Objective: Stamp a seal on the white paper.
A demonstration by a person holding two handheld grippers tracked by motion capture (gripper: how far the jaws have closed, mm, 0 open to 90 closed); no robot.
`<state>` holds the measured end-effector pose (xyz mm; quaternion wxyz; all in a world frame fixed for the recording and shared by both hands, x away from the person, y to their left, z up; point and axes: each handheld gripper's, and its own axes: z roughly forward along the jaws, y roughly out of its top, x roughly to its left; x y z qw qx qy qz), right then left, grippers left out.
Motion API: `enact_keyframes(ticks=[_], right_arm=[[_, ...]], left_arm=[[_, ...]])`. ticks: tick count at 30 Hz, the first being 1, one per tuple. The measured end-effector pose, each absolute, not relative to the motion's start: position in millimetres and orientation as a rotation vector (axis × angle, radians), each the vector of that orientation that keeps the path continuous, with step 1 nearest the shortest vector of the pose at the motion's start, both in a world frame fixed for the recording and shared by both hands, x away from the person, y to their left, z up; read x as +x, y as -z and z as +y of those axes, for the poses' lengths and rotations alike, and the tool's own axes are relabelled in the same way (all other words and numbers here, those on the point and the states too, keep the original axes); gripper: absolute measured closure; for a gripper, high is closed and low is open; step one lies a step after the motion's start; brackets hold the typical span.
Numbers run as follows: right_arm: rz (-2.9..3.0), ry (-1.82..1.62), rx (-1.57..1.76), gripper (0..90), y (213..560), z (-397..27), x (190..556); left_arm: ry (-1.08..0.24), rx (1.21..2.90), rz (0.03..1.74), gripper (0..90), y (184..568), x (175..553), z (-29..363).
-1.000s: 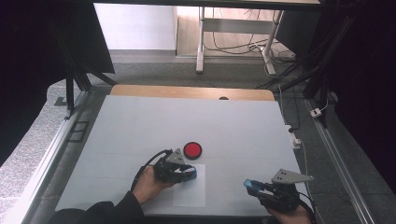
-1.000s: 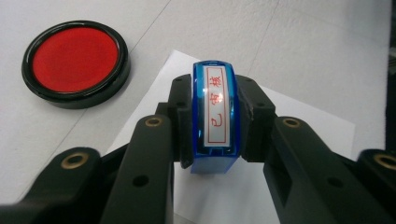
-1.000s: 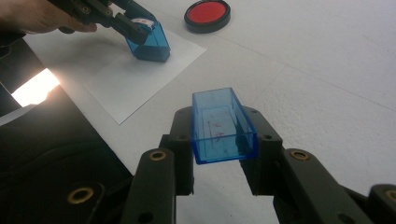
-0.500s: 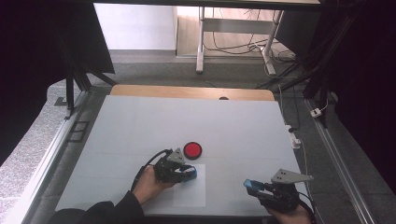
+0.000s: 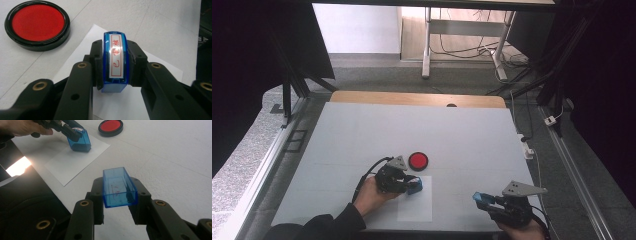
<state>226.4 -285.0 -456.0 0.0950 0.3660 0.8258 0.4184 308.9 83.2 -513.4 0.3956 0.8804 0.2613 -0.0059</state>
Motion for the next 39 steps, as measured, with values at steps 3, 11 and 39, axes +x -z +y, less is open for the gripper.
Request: enact_keyframes(ticks=[3, 11, 39], right_arm=[[2.448, -1.241, 1.085, 67.8, 456.0, -285.1, 226.4], [2.451, -1.244, 1.081, 67.8, 456.1, -284.9, 226.4], [2.453, -1.242, 1.079, 67.8, 455.9, -285.1, 226.2]], left_arm=[[-0.010, 2.244, 0.651, 70.4, 512.8, 306.7, 81.6], [-0.109, 2.289, 0.621, 70.3, 510.2, 297.2, 74.9], [-0.016, 2.257, 0.686, 69.8, 509.6, 306.2, 79.0]])
